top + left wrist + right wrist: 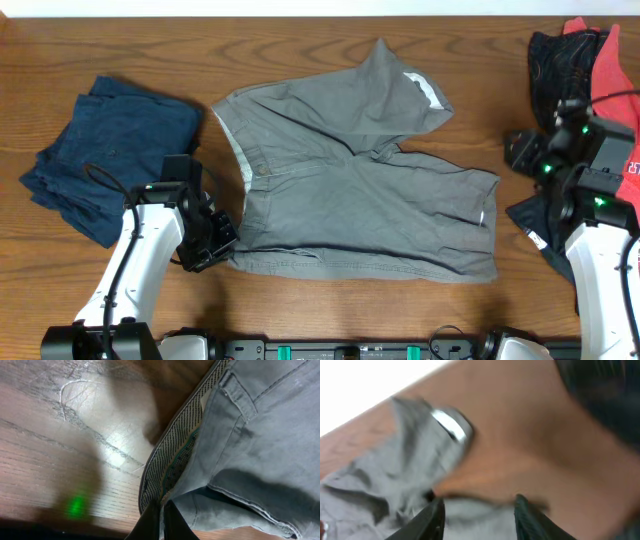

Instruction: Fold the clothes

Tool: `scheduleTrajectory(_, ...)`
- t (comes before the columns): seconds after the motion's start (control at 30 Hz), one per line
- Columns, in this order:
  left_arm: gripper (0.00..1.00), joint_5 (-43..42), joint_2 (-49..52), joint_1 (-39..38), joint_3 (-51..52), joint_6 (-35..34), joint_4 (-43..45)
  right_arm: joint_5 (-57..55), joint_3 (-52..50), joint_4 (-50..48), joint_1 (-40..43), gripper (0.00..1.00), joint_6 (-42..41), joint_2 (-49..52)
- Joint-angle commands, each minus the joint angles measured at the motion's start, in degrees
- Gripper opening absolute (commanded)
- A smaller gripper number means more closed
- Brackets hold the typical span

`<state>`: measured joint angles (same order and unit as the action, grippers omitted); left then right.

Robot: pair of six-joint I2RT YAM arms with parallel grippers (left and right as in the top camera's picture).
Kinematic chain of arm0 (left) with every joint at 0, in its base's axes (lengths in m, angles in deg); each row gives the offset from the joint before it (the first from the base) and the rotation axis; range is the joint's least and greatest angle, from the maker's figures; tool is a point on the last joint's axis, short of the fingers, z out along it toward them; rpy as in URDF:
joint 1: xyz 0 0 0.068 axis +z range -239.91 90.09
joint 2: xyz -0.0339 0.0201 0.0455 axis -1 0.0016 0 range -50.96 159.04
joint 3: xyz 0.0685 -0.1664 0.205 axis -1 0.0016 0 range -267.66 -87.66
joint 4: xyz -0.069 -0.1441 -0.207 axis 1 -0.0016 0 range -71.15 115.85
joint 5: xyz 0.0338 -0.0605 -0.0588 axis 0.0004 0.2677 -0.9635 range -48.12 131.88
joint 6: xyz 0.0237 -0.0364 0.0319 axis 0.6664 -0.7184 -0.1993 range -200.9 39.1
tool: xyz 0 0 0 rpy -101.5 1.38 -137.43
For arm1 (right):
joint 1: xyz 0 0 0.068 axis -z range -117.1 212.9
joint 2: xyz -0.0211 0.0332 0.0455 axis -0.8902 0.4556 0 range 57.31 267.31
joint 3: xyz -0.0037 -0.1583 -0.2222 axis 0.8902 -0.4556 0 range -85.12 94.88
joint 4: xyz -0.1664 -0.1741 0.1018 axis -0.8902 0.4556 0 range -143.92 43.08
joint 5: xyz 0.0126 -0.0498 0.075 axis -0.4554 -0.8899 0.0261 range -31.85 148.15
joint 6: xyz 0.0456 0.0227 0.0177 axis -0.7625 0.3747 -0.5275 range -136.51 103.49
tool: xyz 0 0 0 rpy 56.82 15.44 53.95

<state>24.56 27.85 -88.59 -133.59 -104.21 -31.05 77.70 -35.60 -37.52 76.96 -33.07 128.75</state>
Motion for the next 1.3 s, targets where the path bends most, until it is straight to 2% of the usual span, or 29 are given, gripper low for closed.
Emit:
scheduleTrajectory(0.0, 0.06, 1.5, -0.3, 0.3, -1.4, 0.1, 0.4, 3.4, 0.5, -3.5, -3.5, 0.40, 2.3, 4.8)
scheduleTrajectory(0.17, 0.06, 1.5, -0.3, 0.3, -1.4, 0.1, 0.5, 2.7, 2.3, -7.5, -8.7, 0.47, 2.5, 16.2)
scheduleTrajectory(0.37, 0.06, 1.6, -0.3, 0.3, -1.4, 0.1, 0.7, -1.5, 12.3, -6.6, -11.6, 0.57, 2.5, 28.5)
scheduleTrajectory(0.6, 0.06, 1.6, -0.3, 0.3, -1.4, 0.1, 1.8, -4.1, 22.0, -7.0, -14.5, 0.58, 2.4, 39.6)
scheduleTrajectory(0.9, 0.06, 1.6, -0.3, 0.3, -1.3, 0.1, 2.1, -5.9, 22.9, -6.7, -14.9, 0.56, 0.7, 46.7)
scheduleTrajectory(0.93, 0.06, 1.6, -0.3, 0.3, -1.3, 0.1, 2.1, -5.9, 22.9, -6.6, -14.9, 0.54, 0.7, 46.7)
scheduleTrajectory(1.07, 0.06, 1.6, -0.3, 0.3, -1.3, 0.1, 2.2, -5.8, 22.9, -6.3, -14.9, 0.16, 0.7, 46.6)
scheduleTrajectory(1.13, 0.06, 1.6, -0.3, 0.3, -1.3, 0.1, 2.2, -5.8, 22.9, -5.2, -14.9, 0.02, 0.7, 46.6)
scheduleTrajectory(1.27, 0.06, 1.6, -0.3, 0.3, -1.3, 0.2, 2.2, -5.8, 22.9, -2.2, -14.9, 0.01, 0.8, 46.5)
